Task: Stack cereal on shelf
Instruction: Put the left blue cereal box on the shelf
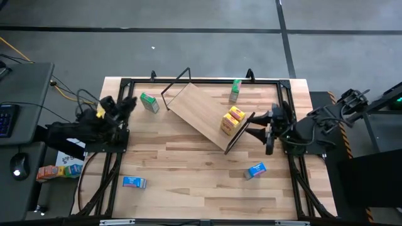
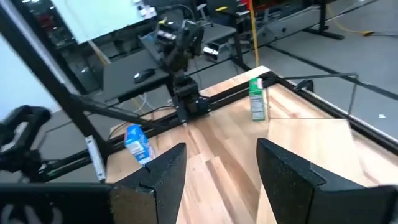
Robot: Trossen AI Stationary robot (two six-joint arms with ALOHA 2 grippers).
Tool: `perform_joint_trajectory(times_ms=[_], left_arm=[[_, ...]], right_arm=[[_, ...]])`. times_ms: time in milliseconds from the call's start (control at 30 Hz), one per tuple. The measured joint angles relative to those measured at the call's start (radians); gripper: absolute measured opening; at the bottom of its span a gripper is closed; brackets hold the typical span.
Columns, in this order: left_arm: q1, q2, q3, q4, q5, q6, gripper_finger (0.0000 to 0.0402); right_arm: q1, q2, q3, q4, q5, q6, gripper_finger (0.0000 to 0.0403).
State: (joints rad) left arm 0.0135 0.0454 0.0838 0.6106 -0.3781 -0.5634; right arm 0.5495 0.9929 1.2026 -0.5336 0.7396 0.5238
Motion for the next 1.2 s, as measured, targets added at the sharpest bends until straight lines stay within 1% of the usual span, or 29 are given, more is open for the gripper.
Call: perform_joint_trajectory(times_ms=[67, 167, 300, 400, 500, 567, 633, 733, 800, 867, 933, 1033, 1133, 1200], left_arm=[[0.0, 0.042, 0.058, -0.118, 0.032, -0.004, 0.0061], [0.0, 0.117, 0.156, -0.249, 0.083, -0.012, 0.0113], [0.0, 0.215, 0.305, -0.418, 0.165, -0.03, 0.0184], [0.0, 0.283, 0.425, -0.564, 0.239, -0.009, 0.0232], [0.0, 0.353, 0.54, -0.714, 0.328, 0.03, 0.0272], [0.0, 0.4, 0.61, -0.801, 0.39, 0.041, 0.029], [-0.002, 0.449, 0.679, -0.862, 0.455, 0.035, 0.0301], [-0.012, 0.523, 0.79, -0.97, 0.561, 0.004, 0.0304], [-0.034, 0.585, 0.876, -1.084, 0.625, -0.031, 0.0304], [-0.074, 0.653, 0.969, -1.243, 0.659, -0.083, 0.0303], [-0.131, 0.725, 1.057, -1.405, 0.662, -0.112, 0.0302], [-0.253, 0.823, 1.162, -1.564, 0.648, -0.181, 0.0301], [-0.409, 0.908, 1.234, -1.625, 0.61, -0.263, 0.0301], [-0.528, 0.966, 1.268, -1.66, 0.559, -0.305, 0.0301]], right_arm=[[0.0, 0.002, 0.0, 0.001, 0.027, 0.015, 0.0188], [0.0, 0.001, 0.0, 0.0, 0.072, 0.03, 0.0188], [0.0, 0.002, 0.0, 0.0, 0.1, 0.054, 0.0188], [0.0, 0.002, 0.0, -0.001, 0.121, 0.078, 0.0188], [0.0, 0.002, 0.0, -0.001, 0.133, 0.102, 0.0188], [0.0, 0.002, 0.0, -0.001, 0.133, 0.105, 0.0188], [0.0, 0.002, 0.0, -0.002, 0.133, 0.106, 0.0188], [0.0, 0.002, 0.0, -0.008, 0.133, 0.105, 0.0188], [0.0, 0.002, 0.0, -0.008, 0.132, 0.105, 0.0188], [0.0, 0.002, 0.0, -0.008, 0.124, 0.105, 0.0188], [0.0, 0.002, 0.0, -0.008, 0.12, 0.105, 0.0188], [0.0, 0.002, 0.0, -0.01, 0.12, 0.105, 0.0188], [0.0, 0.002, 0.0, -0.032, 0.117, 0.105, 0.0188], [0.0, 0.002, 0.0, -0.055, 0.112, 0.105, 0.0188]])
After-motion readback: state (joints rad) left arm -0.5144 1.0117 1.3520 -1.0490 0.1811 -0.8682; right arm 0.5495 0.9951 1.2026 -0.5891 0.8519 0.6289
